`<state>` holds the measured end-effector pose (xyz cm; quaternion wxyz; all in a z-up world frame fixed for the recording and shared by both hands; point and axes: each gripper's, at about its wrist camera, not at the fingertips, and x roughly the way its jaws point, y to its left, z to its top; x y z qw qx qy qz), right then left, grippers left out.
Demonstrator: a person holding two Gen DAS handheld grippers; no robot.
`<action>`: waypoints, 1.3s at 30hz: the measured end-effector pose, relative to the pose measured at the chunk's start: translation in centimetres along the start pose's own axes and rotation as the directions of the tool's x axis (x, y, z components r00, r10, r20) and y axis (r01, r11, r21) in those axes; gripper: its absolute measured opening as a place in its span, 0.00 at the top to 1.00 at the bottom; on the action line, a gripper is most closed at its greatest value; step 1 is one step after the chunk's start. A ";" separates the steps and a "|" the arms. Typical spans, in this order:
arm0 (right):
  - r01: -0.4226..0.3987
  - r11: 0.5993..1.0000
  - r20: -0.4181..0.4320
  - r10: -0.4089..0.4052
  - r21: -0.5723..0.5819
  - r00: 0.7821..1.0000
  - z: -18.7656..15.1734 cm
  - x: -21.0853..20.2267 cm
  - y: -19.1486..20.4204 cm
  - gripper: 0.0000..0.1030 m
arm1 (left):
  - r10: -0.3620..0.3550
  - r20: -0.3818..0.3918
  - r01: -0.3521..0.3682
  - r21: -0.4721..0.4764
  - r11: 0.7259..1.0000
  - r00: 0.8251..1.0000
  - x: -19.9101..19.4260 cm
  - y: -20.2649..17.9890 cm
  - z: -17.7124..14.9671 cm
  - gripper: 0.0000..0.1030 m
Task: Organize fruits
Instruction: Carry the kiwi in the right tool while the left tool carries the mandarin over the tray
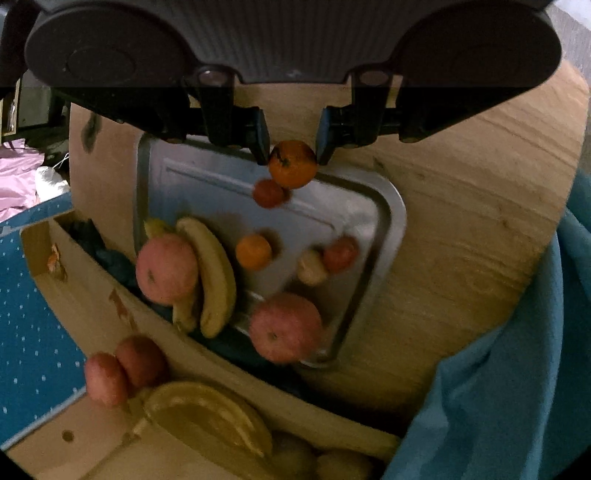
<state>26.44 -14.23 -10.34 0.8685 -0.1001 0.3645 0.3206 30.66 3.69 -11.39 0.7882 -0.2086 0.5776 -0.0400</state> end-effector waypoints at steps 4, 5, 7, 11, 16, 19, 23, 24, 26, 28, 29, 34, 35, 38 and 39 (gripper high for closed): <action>0.012 1.000 0.003 -0.012 -0.016 1.000 1.5 0.7 0.8 0.74 | -0.013 0.009 0.013 -0.012 1.000 1.000 0.0 1.4 1.4 0.71; 0.015 1.000 0.004 -0.015 -0.023 1.000 1.8 0.8 1.0 0.74 | -0.017 0.011 0.017 -0.014 1.000 1.000 0.0 1.5 1.6 0.71; 0.020 0.999 0.006 -0.019 -0.036 1.000 2.5 1.1 1.2 0.74 | -0.026 0.016 0.027 -0.017 1.000 1.000 0.2 1.8 2.3 0.71; 0.013 0.999 0.015 -0.013 -0.034 1.000 4.0 1.9 1.6 0.74 | -0.056 0.017 0.057 -0.022 0.998 0.998 0.7 2.2 3.4 0.71; 0.027 0.998 0.016 -0.026 -0.049 1.000 5.5 3.4 2.4 0.74 | -0.060 0.017 0.060 -0.022 0.998 0.998 1.2 2.8 4.9 0.71; 0.035 0.998 0.013 -0.034 -0.047 0.999 6.1 4.1 2.5 0.74 | -0.055 0.021 0.055 -0.012 0.998 0.998 1.5 2.7 5.6 0.71; 0.053 0.998 0.010 -0.053 -0.026 0.999 6.7 4.8 2.1 0.74 | -0.043 0.025 0.043 0.012 0.999 0.999 1.9 2.4 6.6 0.71; 0.055 0.998 0.009 -0.055 -0.021 0.998 6.8 4.9 2.0 0.74 | -0.042 0.024 0.042 0.017 0.999 0.999 2.0 2.3 6.8 0.71; 0.062 0.998 0.010 -0.062 -0.014 0.998 7.1 5.1 1.6 0.74 | -0.042 0.022 0.041 0.029 0.999 0.999 2.3 2.0 7.2 0.71; 0.067 0.998 0.010 -0.067 -0.009 0.998 7.4 5.3 1.4 0.74 | -0.040 0.019 0.040 0.041 0.998 0.999 2.5 1.8 7.6 0.71; 0.070 0.998 0.010 -0.070 -0.007 0.998 7.5 5.4 1.3 0.74 | -0.040 0.017 0.039 0.046 0.998 0.999 2.7 1.7 7.8 0.71; 0.083 0.997 0.005 -0.083 0.012 0.997 8.0 5.9 0.6 0.74 | -0.038 0.007 0.037 0.063 0.997 0.999 3.3 1.7 8.8 0.71; 0.084 0.996 0.004 -0.084 0.016 0.996 8.0 6.0 0.4 0.74 | -0.036 0.005 0.035 0.065 0.997 0.999 3.4 1.6 8.8 0.71; 0.080 0.997 0.001 -0.081 0.018 0.997 8.2 6.4 0.3 0.74 | -0.027 -0.002 0.027 0.064 0.998 1.000 3.8 1.7 8.9 0.71; 0.077 0.997 -0.002 -0.077 0.017 0.997 8.3 6.6 0.3 0.74 | -0.025 -0.007 0.026 0.061 0.998 1.000 3.9 1.9 8.9 0.71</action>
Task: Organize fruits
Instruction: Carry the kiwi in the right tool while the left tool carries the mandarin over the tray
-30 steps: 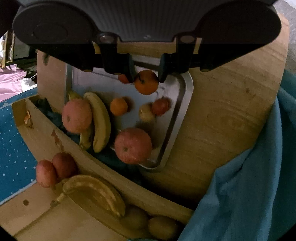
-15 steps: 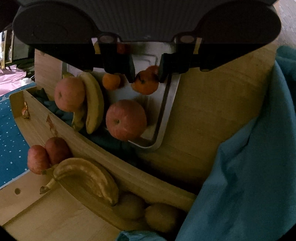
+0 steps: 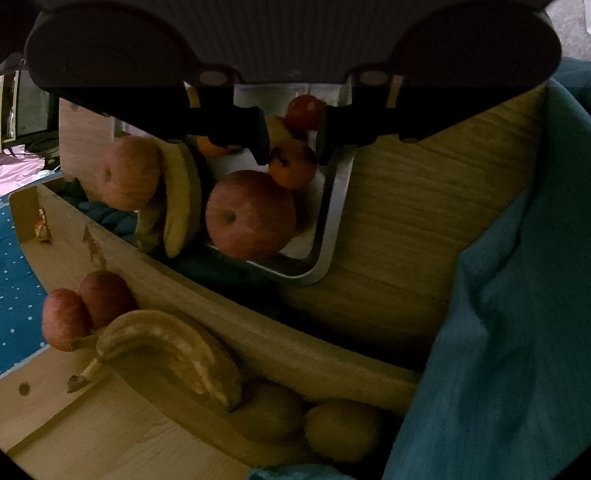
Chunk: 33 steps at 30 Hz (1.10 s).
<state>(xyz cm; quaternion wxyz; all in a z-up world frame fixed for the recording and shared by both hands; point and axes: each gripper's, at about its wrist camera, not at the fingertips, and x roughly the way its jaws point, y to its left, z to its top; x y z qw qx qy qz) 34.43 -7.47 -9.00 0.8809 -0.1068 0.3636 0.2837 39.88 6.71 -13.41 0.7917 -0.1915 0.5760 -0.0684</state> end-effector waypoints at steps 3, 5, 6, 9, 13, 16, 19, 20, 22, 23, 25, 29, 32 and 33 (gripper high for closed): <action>-0.013 1.000 -0.013 0.013 -0.003 1.000 0.1 0.5 0.0 0.74 | 0.001 -0.014 -0.001 -0.008 1.000 1.000 0.4 0.2 0.0 0.71; -0.019 1.000 -0.021 0.019 -0.006 1.000 0.1 0.7 0.2 0.74 | 0.001 -0.021 -0.001 -0.012 1.000 1.000 0.7 0.3 0.0 0.71; -0.021 1.000 -0.024 0.021 -0.008 1.000 0.1 0.8 0.2 0.74 | 0.000 -0.023 0.000 -0.013 1.000 1.000 0.8 0.3 0.0 0.71; -0.023 1.000 -0.027 0.023 -0.010 0.999 0.0 1.0 0.3 0.74 | -0.001 -0.027 0.001 -0.014 1.000 1.000 0.8 0.4 0.1 0.71; -0.021 1.000 -0.026 0.021 -0.012 0.999 0.2 1.2 0.3 0.74 | -0.002 -0.031 0.001 -0.011 1.000 1.000 1.1 0.2 0.1 0.71; -0.014 1.000 -0.025 0.013 -0.015 1.000 0.2 1.4 0.3 0.74 | -0.002 -0.035 0.002 -0.007 1.000 0.999 1.2 0.1 0.2 0.71; -0.006 1.000 -0.021 0.005 -0.025 1.000 0.4 1.6 0.3 0.74 | -0.002 -0.037 0.001 -0.003 1.000 0.999 1.3 0.0 0.3 0.70; -0.002 0.999 -0.020 0.002 -0.032 1.000 0.4 1.7 0.3 0.74 | 0.000 -0.037 0.000 -0.005 1.000 0.999 1.4 0.0 0.3 0.70; 0.009 0.998 -0.017 -0.010 -0.056 1.000 0.6 2.0 0.5 0.74 | 0.003 -0.040 -0.003 -0.006 1.000 0.999 1.5 0.0 0.4 0.70; 0.011 0.998 -0.015 -0.012 -0.068 1.000 0.7 2.1 0.6 0.74 | 0.004 -0.041 -0.005 -0.008 1.000 0.999 1.5 0.0 0.4 0.70; 0.012 0.996 -0.019 -0.014 -0.085 1.000 1.0 2.6 0.6 0.74 | 0.007 -0.046 -0.008 -0.010 1.000 0.999 1.6 0.0 0.5 0.71; 0.011 0.995 -0.019 -0.013 -0.104 1.000 1.3 3.1 0.7 0.74 | 0.005 -0.051 -0.006 -0.008 1.000 0.999 1.8 -0.1 0.5 0.71; 0.013 0.994 -0.018 -0.015 -0.104 1.000 1.4 3.3 0.6 0.74 | 0.006 -0.051 -0.006 -0.004 1.000 0.999 1.9 -0.1 0.5 0.71; 0.013 0.995 -0.017 -0.015 -0.104 1.000 1.4 3.3 0.6 0.74 | 0.005 -0.051 -0.006 -0.005 1.000 0.999 1.9 -0.1 0.5 0.71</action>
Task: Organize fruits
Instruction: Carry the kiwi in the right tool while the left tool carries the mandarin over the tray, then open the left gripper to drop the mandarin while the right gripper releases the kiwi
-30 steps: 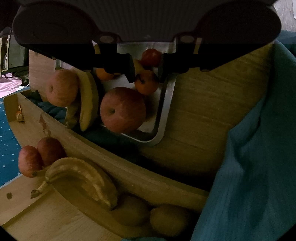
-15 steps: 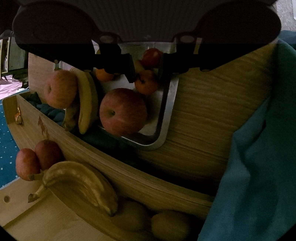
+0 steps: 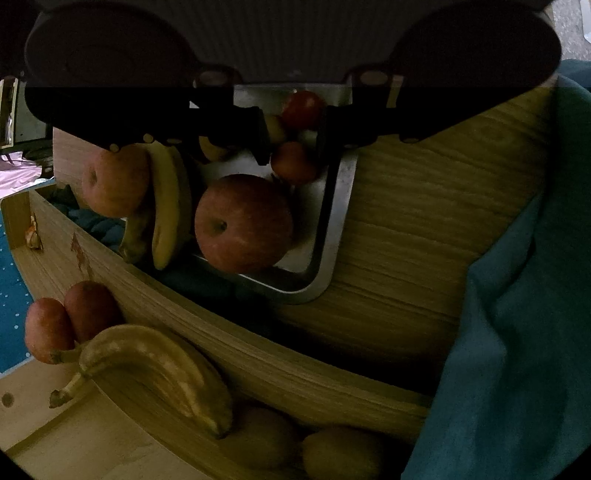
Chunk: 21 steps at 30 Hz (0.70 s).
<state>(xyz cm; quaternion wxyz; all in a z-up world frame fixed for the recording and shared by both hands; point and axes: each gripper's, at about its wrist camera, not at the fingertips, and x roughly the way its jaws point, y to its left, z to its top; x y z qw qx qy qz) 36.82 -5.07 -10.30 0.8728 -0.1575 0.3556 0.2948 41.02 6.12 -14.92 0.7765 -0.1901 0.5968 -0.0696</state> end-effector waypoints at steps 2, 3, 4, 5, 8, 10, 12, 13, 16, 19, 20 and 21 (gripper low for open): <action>0.003 1.000 0.001 -0.003 0.001 1.000 0.1 0.1 0.0 0.74 | 0.000 -0.001 0.000 -0.002 1.000 1.000 0.0 0.0 0.0 0.71; 0.003 1.000 0.001 -0.003 0.001 1.000 0.1 0.1 0.0 0.74 | 0.001 -0.001 -0.001 -0.002 1.000 1.000 0.0 0.0 0.0 0.71; 0.004 1.000 0.001 -0.004 0.001 1.000 0.1 0.1 -0.1 0.74 | 0.001 -0.002 -0.001 -0.003 1.000 1.000 0.1 0.0 0.0 0.71; 0.005 1.000 0.001 -0.005 0.002 1.000 0.0 0.1 -0.1 0.74 | 0.000 -0.002 0.000 -0.002 1.000 1.000 0.1 0.0 0.0 0.71; 0.006 1.000 0.001 -0.006 0.007 1.000 0.1 0.2 -0.2 0.74 | 0.000 -0.003 0.000 -0.001 1.000 1.000 0.0 0.0 0.0 0.71; 0.007 1.000 0.001 -0.007 0.009 1.000 0.1 0.2 -0.3 0.74 | -0.001 -0.003 0.001 -0.001 1.000 1.000 0.0 0.0 0.0 0.71; 0.007 1.000 0.002 -0.007 0.010 1.000 0.1 0.2 -0.3 0.74 | -0.002 -0.004 0.002 -0.001 1.000 1.000 0.0 0.0 0.1 0.71; 0.008 1.000 0.002 -0.008 0.011 1.000 0.1 0.2 -0.3 0.74 | -0.002 -0.004 0.002 0.000 1.000 1.000 0.0 0.0 0.1 0.71; 0.010 1.000 0.004 -0.010 0.015 1.000 0.1 0.3 -0.3 0.73 | 0.000 -0.004 0.000 -0.001 1.000 1.000 0.0 0.0 0.0 0.69; 0.013 1.000 0.006 -0.013 0.021 1.000 0.0 0.3 -0.3 0.73 | 0.003 -0.006 -0.003 -0.002 1.000 1.000 0.2 0.0 0.1 0.67; 0.014 1.000 0.006 -0.014 0.023 1.000 0.0 0.2 -0.3 0.73 | 0.003 -0.007 -0.003 -0.002 1.000 1.000 0.2 0.0 0.1 0.67; 0.017 1.000 0.007 -0.017 0.025 1.000 0.0 0.2 -0.3 0.72 | 0.004 -0.007 -0.004 -0.002 1.000 1.000 0.2 -0.1 0.1 0.67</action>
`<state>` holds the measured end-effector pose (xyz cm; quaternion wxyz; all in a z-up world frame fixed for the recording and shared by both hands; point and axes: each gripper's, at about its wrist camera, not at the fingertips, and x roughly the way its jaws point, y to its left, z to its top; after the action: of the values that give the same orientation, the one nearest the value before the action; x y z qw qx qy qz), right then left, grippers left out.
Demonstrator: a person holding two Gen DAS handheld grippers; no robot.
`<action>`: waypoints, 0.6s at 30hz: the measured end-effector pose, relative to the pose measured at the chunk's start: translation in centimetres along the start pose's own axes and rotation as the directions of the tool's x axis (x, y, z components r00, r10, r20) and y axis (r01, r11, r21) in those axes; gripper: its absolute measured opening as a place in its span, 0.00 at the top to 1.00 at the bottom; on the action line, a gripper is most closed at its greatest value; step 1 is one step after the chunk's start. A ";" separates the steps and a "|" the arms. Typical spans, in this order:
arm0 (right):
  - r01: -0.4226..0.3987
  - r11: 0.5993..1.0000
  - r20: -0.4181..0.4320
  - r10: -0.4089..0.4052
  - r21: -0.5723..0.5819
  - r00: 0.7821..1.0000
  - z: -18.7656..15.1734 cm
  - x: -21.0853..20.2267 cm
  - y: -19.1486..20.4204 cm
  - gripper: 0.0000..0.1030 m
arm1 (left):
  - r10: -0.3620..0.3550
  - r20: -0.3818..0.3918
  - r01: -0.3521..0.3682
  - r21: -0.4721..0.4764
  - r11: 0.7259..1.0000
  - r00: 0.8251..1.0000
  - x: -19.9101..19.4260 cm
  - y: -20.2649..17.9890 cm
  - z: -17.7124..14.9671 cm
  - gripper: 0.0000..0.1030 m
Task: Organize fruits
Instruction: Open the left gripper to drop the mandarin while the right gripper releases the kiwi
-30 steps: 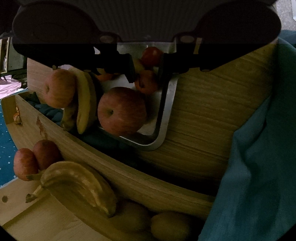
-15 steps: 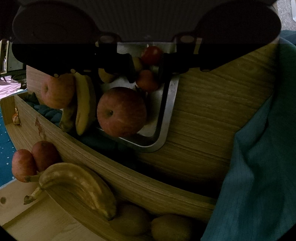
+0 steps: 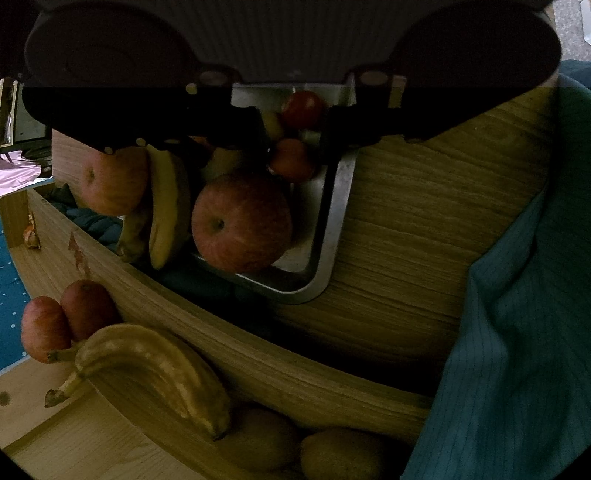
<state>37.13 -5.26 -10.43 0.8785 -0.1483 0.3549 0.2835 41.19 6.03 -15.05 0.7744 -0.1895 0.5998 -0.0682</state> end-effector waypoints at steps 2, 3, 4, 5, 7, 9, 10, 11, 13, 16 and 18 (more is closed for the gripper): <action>0.008 1.000 0.001 -0.008 0.004 1.000 0.0 -0.1 0.0 0.71 | 0.002 0.000 -0.002 0.000 1.000 1.000 0.0 0.0 0.0 0.67; 0.012 1.000 0.002 -0.012 0.008 1.000 -0.1 -0.2 0.0 0.70 | 0.003 -0.001 -0.003 0.000 1.000 1.000 0.1 0.0 0.0 0.65; 0.016 1.000 0.003 -0.016 0.012 1.000 -0.1 -0.2 -0.1 0.68 | 0.004 0.000 -0.004 -0.001 1.000 1.000 0.1 0.0 0.0 0.64; 0.024 1.000 0.002 -0.024 0.017 1.000 -0.1 -0.3 -0.1 0.64 | 0.001 0.000 -0.001 -0.004 1.000 1.000 0.1 0.0 0.0 0.61; 0.040 0.999 0.004 -0.040 0.030 0.999 -0.2 -0.4 -0.3 0.58 | -0.004 0.000 0.004 -0.007 1.000 1.000 0.2 0.0 0.0 0.59; 0.053 0.998 0.008 -0.053 0.042 0.999 -0.2 -0.5 -0.6 0.55 | -0.004 0.001 0.004 -0.004 1.000 1.000 0.1 0.0 -0.1 0.57; 0.059 0.997 0.010 -0.060 0.047 0.998 -0.3 -0.6 -0.8 0.54 | -0.005 0.001 0.005 -0.003 1.000 1.000 0.0 -0.1 -0.1 0.56; 0.066 0.997 0.013 -0.067 0.051 0.998 -0.3 -0.7 -0.9 0.50 | -0.006 0.002 0.006 -0.001 1.000 1.000 0.0 -0.1 -0.1 0.54; 0.075 0.995 0.021 -0.077 0.060 0.997 -0.3 -1.0 -1.1 0.47 | -0.009 0.005 0.009 0.003 1.000 1.000 -0.3 -0.1 -0.2 0.51; 0.090 0.994 0.033 -0.092 0.069 0.995 -0.5 -1.4 -1.2 0.37 | -0.014 0.010 0.013 0.005 1.000 1.000 -0.6 -0.3 -0.3 0.46; 0.094 0.993 0.041 -0.097 0.074 0.994 -0.5 -1.7 -1.3 0.35 | -0.016 0.015 0.016 0.004 1.000 1.000 -0.8 -0.3 -0.4 0.44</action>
<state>36.66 -7.23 -9.55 0.9035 -0.1269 0.3378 0.2312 40.66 5.95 -14.28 0.7786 -0.1933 0.5923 -0.0742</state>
